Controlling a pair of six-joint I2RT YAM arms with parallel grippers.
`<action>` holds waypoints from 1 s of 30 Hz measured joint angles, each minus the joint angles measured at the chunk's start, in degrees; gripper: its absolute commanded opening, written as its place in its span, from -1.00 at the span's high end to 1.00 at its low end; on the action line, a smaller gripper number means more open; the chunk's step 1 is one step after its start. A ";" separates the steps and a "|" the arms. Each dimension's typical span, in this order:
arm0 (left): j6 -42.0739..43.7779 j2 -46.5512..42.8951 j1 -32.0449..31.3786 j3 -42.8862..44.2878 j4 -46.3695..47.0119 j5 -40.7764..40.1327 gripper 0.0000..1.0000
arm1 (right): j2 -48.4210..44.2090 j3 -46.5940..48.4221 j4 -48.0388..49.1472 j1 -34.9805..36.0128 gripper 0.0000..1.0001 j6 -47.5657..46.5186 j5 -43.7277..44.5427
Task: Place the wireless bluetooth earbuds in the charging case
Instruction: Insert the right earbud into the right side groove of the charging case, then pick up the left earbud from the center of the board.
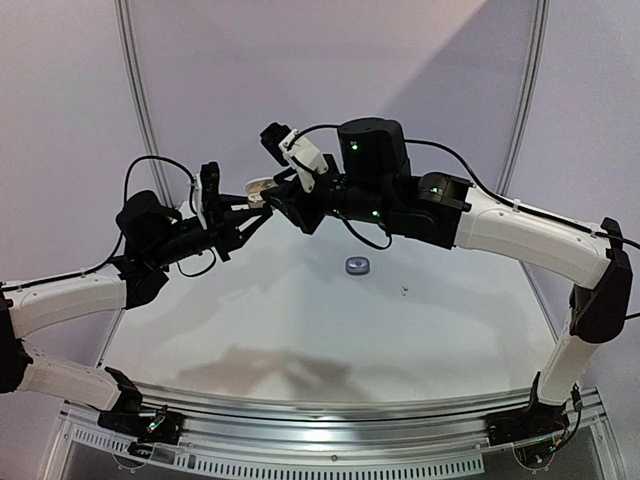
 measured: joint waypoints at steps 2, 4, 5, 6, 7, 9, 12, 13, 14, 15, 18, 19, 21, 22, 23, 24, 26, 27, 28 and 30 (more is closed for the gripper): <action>0.00 0.00 0.00 0.00 0.15 -0.15 1.00 | 0.00 0.00 -0.02 0.00 0.13 0.61 -0.37; -0.02 0.00 0.00 0.00 0.33 -0.22 1.00 | -0.04 -0.02 -0.04 0.00 0.08 1.18 -0.48; -0.02 0.00 0.00 0.00 0.44 -0.31 1.00 | -0.11 -0.04 -0.02 0.00 0.06 1.40 -0.50; -0.02 0.00 0.02 0.00 0.63 -0.33 1.00 | -0.31 -0.24 0.22 0.00 0.05 1.70 -0.50; -0.02 0.00 0.04 0.00 0.79 -0.33 1.00 | -0.59 -0.50 0.46 0.00 0.02 2.03 -0.48; -0.02 0.00 0.04 0.00 1.05 -0.37 1.00 | -1.77 -1.44 1.53 0.00 -0.02 2.99 -0.48; -0.02 0.00 0.04 0.00 1.11 -0.44 1.00 | -4.61 -2.75 4.22 -0.02 -0.07 4.55 -0.22; -0.04 0.00 0.04 0.00 1.09 -0.55 1.00 | -5.75 -3.19 5.11 -0.07 -0.09 5.22 0.00; -0.04 0.00 0.04 0.00 1.09 -0.59 1.00 | -7.37 -3.91 6.38 -0.26 -0.10 6.25 0.44; -0.04 0.00 0.04 0.00 1.09 -0.63 1.00 | -9.05 -4.52 7.39 -0.59 -0.10 7.54 0.90; -0.04 0.00 0.04 0.00 1.09 -0.79 1.00 | -13.99 -5.44 8.04 -2.67 -0.08 13.16 3.45; -0.07 0.00 0.04 0.00 1.09 -0.81 1.00 | -16.00 -5.46 6.93 -4.48 -0.06 16.22 5.53; -0.07 0.00 0.04 0.00 1.09 -0.90 1.00 | -18.23 -5.01 2.93 -8.41 -0.05 22.34 8.94; -0.07 0.00 0.04 0.00 1.09 -0.94 1.00 | -19.04 -4.48 -0.44 -10.99 -0.06 26.14 10.93; -0.07 0.00 0.04 0.00 1.11 -0.96 1.00 | -19.34 -3.93 -4.33 -13.55 -0.06 30.10 12.61; -0.07 0.00 0.04 0.00 1.09 -0.98 1.00 | -19.30 -3.56 -8.35 -15.85 -0.08 33.81 14.16; -0.07 -0.02 0.04 0.00 1.09 -1.03 1.00 | -17.94 -3.34 -16.87 -19.67 -0.15 40.46 15.78; -0.07 -0.02 0.04 0.00 1.09 -1.03 1.00 | -16.61 -3.34 -21.20 -20.94 -0.18 43.34 15.80; -0.07 -0.02 0.04 0.00 1.09 -1.03 1.00 | -15.30 -3.39 -24.30 -21.70 -0.21 45.53 15.56; -0.04 -0.02 0.04 0.00 1.07 -1.03 1.00 | -11.26 -3.58 -31.06 -23.41 -0.24 49.48 13.22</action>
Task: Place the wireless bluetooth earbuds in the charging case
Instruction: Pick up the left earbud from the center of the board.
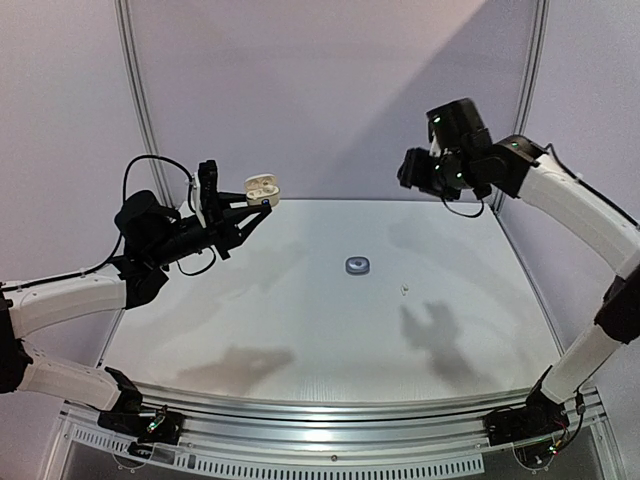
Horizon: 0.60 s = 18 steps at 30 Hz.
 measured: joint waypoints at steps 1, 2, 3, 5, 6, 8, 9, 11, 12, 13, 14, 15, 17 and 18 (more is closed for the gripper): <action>0.00 0.00 0.00 0.00 0.00 0.00 1.00 | 2.25 -0.22 -2.62 -0.74 -0.24 1.46 -1.46; 0.00 0.00 0.00 0.00 0.00 0.00 1.00 | 4.07 -0.33 -4.57 -1.27 -0.25 2.34 -2.84; 0.00 -0.04 0.00 0.00 0.00 0.00 1.00 | 6.36 -0.42 -6.71 -1.92 -0.25 3.15 -4.50; 0.04 -0.13 0.00 0.00 0.00 -0.02 1.00 | 10.51 -0.48 -10.16 -3.06 -0.25 4.20 -7.13; 0.07 -0.17 0.00 0.00 -0.02 -0.04 1.00 | 12.41 -0.46 -11.72 -3.69 -0.25 4.31 -8.07; 0.09 -0.24 0.00 0.00 -0.02 -0.11 1.00 | 16.02 -0.28 -14.32 -4.79 -0.24 4.31 -9.44; 0.09 -0.31 0.00 0.00 -0.04 -0.15 1.00 | 17.88 0.02 -15.58 -5.35 -0.23 4.22 -10.05; 0.09 -0.44 0.00 0.00 -0.09 -0.20 1.00 | 22.12 1.68 -17.64 -6.45 -0.20 3.61 -11.30; 0.11 -0.52 0.00 0.00 -0.11 -0.20 1.00 | 24.33 2.78 -18.23 -6.91 -0.18 3.28 -11.80; 0.09 -0.55 0.00 0.00 -0.11 -0.20 1.00 | 26.27 3.82 -18.56 -7.26 -0.17 2.89 -12.46; 0.11 -0.55 0.00 0.00 -0.11 -0.22 1.00 | 27.96 4.61 -18.73 -7.52 -0.16 2.51 -12.76; 0.11 -0.55 0.00 0.00 -0.13 -0.24 1.00 | 29.90 5.60 -18.91 -7.80 -0.14 2.14 -13.14; 0.13 -0.55 0.00 0.00 -0.22 -0.37 1.00 | 32.30 6.01 -18.91 -8.17 -0.07 1.68 -14.03; 0.15 -0.55 0.00 0.00 -0.31 -0.39 1.00 | 33.40 6.01 -18.99 -8.37 -0.05 1.44 -14.34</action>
